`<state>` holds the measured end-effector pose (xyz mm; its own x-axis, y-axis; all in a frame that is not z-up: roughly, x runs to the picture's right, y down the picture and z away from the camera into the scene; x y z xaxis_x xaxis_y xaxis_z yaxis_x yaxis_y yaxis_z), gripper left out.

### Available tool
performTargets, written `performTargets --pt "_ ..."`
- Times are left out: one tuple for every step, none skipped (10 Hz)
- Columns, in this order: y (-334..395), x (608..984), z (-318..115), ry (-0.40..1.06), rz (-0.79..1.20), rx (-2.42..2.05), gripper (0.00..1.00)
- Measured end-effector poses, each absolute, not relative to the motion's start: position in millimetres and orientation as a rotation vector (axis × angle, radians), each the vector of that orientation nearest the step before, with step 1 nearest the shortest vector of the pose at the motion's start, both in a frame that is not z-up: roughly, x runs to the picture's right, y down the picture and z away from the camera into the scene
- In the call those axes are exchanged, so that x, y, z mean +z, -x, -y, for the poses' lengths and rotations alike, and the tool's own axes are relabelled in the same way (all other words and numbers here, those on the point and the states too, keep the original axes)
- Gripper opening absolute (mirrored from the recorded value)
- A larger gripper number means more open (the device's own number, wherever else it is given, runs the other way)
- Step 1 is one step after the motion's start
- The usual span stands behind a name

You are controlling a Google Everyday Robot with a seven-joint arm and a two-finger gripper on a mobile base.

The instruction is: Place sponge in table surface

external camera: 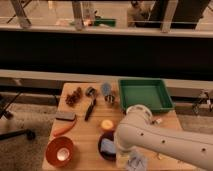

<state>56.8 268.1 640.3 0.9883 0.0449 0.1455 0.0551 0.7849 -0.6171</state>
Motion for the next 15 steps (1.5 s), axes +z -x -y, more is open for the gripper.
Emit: performTargets --pt "-55.8 641.6 -269.2 0.67 0.154 -0.008 0.72" --pt "-56.1 643.5 -270.0 0.671 0.153 -0.008 0.63" --pt "-56.8 645.0 -270.8 0.674 0.152 -0.006 0.59" --pt "-56.4 646.9 -270.8 0.675 0.152 -0.006 0.59" --pt "-55.1 648.1 -270.0 0.676 0.152 -0.009 0.59" --pt "-54.6 649.2 -268.0 0.675 0.152 -0.008 0.59" --pt "-54.5 649.9 -267.6 0.674 0.152 -0.005 0.59" --pt "-52.5 650.9 -267.5 0.675 0.15 -0.009 0.59" --pt "-49.5 652.6 -267.9 0.675 0.151 -0.013 0.59" --pt "-45.6 655.6 -268.8 0.673 0.154 -0.014 0.59" --pt "-44.1 657.4 -269.7 0.673 0.155 -0.011 0.59" --pt "-42.7 660.6 -271.2 0.673 0.155 -0.009 0.59" --pt "-39.8 663.4 -272.5 0.673 0.157 -0.01 0.6" --pt "-36.8 666.7 -272.9 0.671 0.16 -0.013 0.66" --pt "-33.9 669.6 -274.1 0.672 0.163 -0.014 0.75"
